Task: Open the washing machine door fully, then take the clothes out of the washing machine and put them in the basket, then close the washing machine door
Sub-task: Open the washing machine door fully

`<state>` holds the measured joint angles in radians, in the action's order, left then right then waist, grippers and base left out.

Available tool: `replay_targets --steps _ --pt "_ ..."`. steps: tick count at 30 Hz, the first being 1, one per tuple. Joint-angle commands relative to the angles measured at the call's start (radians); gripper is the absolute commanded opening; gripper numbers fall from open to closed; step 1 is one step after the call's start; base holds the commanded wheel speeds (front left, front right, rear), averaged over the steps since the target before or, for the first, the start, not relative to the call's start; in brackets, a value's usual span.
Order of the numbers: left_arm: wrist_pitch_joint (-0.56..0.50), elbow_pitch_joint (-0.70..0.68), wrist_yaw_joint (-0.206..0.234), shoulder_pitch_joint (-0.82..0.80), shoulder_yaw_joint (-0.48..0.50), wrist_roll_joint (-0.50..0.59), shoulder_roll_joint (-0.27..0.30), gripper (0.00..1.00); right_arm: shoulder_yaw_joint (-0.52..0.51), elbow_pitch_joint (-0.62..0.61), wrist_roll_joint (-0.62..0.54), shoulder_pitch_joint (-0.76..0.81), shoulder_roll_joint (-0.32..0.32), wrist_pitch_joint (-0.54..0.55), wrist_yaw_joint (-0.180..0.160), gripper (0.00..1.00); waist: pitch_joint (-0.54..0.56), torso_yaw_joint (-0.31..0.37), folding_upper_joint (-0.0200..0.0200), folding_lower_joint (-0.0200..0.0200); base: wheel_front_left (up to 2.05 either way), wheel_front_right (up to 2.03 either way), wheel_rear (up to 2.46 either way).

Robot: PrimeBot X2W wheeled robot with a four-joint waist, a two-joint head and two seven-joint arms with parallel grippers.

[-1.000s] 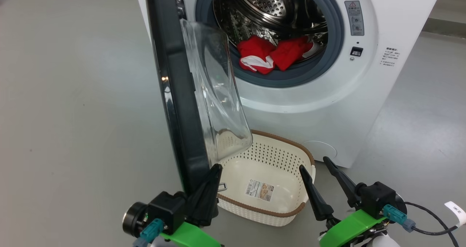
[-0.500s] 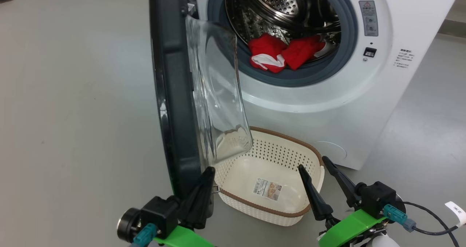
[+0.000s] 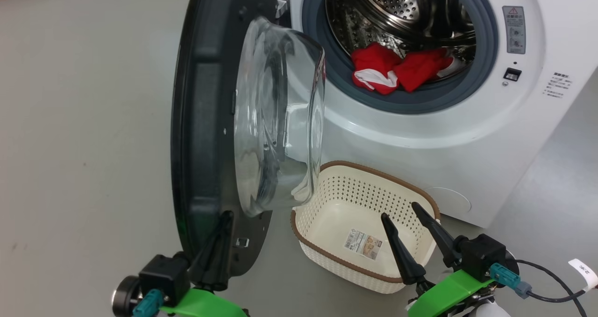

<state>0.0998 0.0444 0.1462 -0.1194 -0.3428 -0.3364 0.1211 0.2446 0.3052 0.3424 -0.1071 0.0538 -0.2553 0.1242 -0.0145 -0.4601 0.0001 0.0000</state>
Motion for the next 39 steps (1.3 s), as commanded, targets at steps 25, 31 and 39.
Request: replay_targets --steps 25,31,39 --pt "0.038 0.009 0.082 -0.047 0.227 -0.062 0.117 0.00 0.055 0.002 -0.038 -0.058 -0.004 -0.006 0.007 1.00 -0.075 -0.008 -0.0001 0.0000 0.00 0.00 0.00" --pt "0.053 0.035 0.093 -0.065 0.271 -0.080 0.139 0.00 0.054 0.004 -0.050 -0.058 -0.004 -0.006 0.007 1.00 -0.091 -0.006 -0.0001 0.0000 0.00 0.00 0.00" --pt "0.075 0.075 0.094 -0.104 0.306 -0.097 0.159 0.00 0.056 0.011 -0.065 -0.061 -0.004 -0.006 0.007 1.00 -0.112 -0.014 -0.0001 0.0000 0.00 0.00 0.00"
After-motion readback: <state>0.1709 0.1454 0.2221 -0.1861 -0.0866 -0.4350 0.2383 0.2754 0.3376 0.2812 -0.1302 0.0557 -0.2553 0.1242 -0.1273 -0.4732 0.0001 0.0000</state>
